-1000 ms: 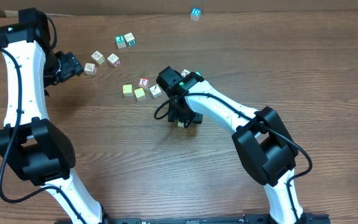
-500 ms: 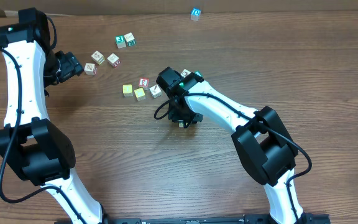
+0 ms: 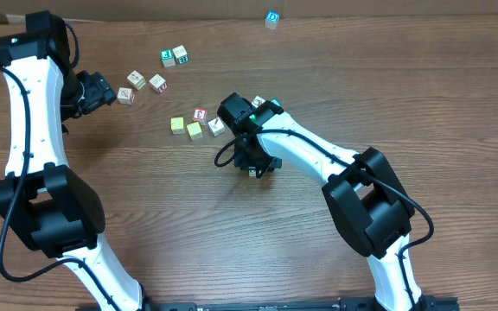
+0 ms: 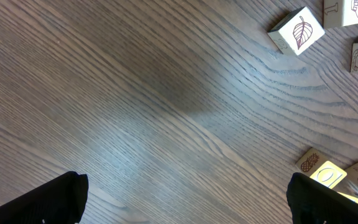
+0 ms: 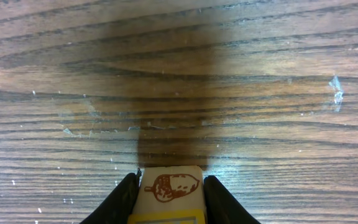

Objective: Form a tower

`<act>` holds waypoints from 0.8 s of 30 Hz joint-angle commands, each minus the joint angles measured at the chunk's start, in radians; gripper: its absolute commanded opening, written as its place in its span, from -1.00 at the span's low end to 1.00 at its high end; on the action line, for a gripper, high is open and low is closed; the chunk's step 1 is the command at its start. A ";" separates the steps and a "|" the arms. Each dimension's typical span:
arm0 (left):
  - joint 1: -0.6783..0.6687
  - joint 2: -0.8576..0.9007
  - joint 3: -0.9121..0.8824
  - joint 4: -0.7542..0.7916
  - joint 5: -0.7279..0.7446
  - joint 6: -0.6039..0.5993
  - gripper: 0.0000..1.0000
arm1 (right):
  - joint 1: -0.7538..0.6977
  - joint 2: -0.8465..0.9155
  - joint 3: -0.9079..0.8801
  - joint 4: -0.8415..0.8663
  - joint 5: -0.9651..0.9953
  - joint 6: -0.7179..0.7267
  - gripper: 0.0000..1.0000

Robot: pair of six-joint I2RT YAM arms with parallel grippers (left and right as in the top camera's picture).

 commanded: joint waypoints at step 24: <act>-0.002 -0.015 0.013 0.001 0.003 0.005 1.00 | -0.001 0.004 0.200 -0.175 0.018 -0.058 0.26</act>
